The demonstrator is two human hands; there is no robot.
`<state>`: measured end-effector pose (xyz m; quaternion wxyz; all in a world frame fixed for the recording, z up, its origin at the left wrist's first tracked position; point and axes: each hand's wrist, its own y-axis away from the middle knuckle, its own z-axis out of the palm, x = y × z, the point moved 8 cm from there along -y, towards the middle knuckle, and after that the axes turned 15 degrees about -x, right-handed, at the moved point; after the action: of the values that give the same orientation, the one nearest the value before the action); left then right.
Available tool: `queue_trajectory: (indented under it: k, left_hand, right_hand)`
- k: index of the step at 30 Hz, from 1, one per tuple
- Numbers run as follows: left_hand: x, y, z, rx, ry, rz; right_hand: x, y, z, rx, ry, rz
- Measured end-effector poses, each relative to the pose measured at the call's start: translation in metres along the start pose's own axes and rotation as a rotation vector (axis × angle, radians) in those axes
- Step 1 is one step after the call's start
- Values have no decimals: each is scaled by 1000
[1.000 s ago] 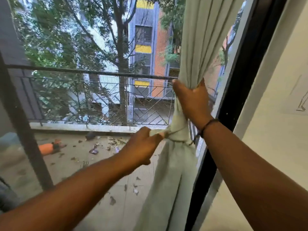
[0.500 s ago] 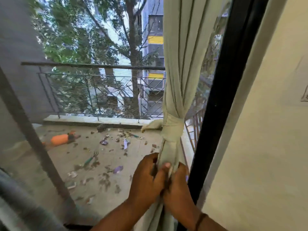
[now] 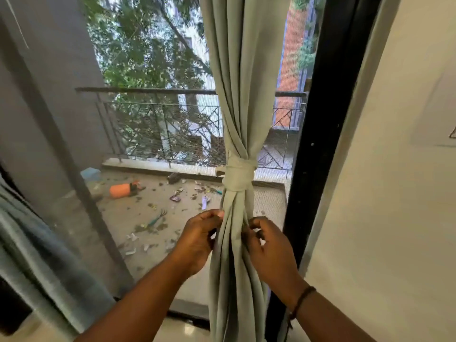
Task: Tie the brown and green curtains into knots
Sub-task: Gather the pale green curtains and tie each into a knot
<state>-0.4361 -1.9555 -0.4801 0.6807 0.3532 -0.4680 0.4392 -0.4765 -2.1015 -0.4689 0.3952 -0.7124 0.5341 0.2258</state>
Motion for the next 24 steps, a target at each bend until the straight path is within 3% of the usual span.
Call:
queue_trajectory:
  k: [5, 9, 11, 13, 16, 19, 22, 24]
  left_hand:
    - [14, -3, -18, 90, 14, 72]
    - [30, -7, -8, 163, -129, 165]
    - [35, -4, 1, 198, -356, 226]
    - [45, 7, 13, 160, -723, 414]
    - [47, 22, 16, 74, -1107, 621]
    - [48, 26, 2, 151, -1205, 577]
    - [37, 33, 35, 85, -1384, 645]
    - [26, 27, 48, 51, -1359, 622]
  right_hand:
    - [11, -1, -35, 199, -55, -8]
    - [-1, -1, -37, 203, -164, -23]
    - [-6, 3, -38, 232, -202, -49]
    - [-7, 4, -39, 198, -155, -98]
    - [1, 7, -49, 100, 131, -120]
    - [13, 12, -60, 103, 233, -37]
    - [14, 13, -48, 85, 199, -1]
    - [12, 11, -31, 7, 164, 1]
